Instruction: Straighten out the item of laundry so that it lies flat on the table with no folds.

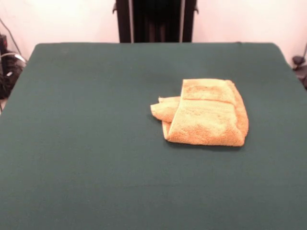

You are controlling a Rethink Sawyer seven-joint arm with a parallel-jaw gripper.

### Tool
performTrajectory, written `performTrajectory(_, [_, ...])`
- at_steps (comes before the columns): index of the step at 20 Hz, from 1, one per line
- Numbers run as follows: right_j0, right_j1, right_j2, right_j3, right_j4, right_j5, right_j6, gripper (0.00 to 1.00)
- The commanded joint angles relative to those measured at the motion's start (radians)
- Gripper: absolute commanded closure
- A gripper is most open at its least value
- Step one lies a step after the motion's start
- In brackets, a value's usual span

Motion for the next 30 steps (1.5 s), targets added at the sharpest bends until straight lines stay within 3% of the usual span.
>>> performTrajectory(1, [0.193, 0.186, -0.068, 0.052, 0.026, -0.108, 0.288, 0.0])
performTrajectory(3, [0.266, 0.317, -0.116, 0.042, 0.039, -0.342, 0.318, 0.0])
performTrajectory(8, [0.229, 0.524, -0.023, 0.038, 0.069, -0.455, 0.39, 0.0])
performTrajectory(12, [0.261, 0.626, -0.03, 0.013, 0.08, -0.638, 0.435, 0.0])
performTrajectory(19, [0.287, 0.71, -0.047, -0.016, 0.106, -0.773, 0.459, 0.0])
performTrajectory(21, [0.278, 0.683, -0.069, -0.035, 0.113, -0.744, 0.426, 0.0])
performTrajectory(23, [0.211, 0.612, -0.047, -0.066, 0.065, -0.65, 0.381, 0.0])
performTrajectory(26, [0.155, 0.516, -0.016, -0.14, 0.078, -0.498, 0.338, 0.0])
performTrajectory(30, [0.084, 0.503, 0.047, -0.26, 0.093, -0.348, 0.306, 0.0])
